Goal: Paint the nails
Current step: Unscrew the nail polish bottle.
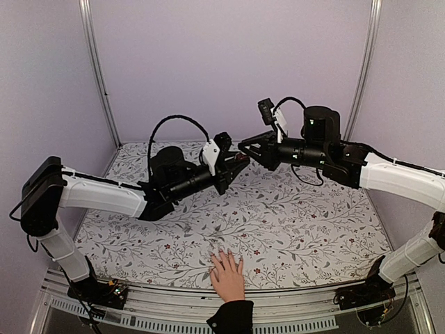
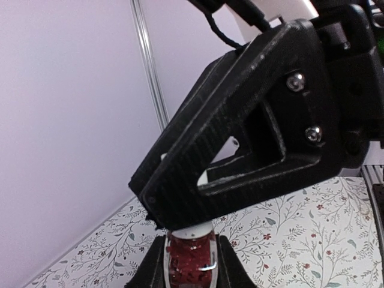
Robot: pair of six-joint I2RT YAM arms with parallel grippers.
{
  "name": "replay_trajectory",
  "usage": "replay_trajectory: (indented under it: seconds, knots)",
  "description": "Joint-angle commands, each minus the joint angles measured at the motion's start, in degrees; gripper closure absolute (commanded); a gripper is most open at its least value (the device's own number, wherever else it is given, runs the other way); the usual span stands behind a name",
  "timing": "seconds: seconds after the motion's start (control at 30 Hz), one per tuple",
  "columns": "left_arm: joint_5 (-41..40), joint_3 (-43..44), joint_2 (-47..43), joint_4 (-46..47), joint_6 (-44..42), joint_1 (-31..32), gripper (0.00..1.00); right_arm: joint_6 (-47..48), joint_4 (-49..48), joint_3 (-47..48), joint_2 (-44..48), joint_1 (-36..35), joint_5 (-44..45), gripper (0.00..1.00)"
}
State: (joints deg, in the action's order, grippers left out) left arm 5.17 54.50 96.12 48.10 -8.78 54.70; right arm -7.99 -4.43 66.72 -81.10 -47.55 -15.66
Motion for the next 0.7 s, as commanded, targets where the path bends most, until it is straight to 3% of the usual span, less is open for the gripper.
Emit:
replay_trajectory:
  seconds: [0.0, 0.33, 0.67]
  knots:
    - [7.04, 1.82, -0.32, 1.0, 2.49, -0.66, 1.0, 3.55, -1.82, -0.79, 0.38, -0.55, -4.99, 0.98]
    - [28.38, 1.88, -0.16, 4.88, 10.56, -4.9, 1.0, 12.68, -0.19, -0.76, 1.33, -0.53, -10.6, 1.0]
    - [47.81, 2.9, 0.04, 7.71, 14.54, -6.54, 1.0, 21.2, 2.9, 0.14, 2.61, -0.53, -24.65, 1.0]
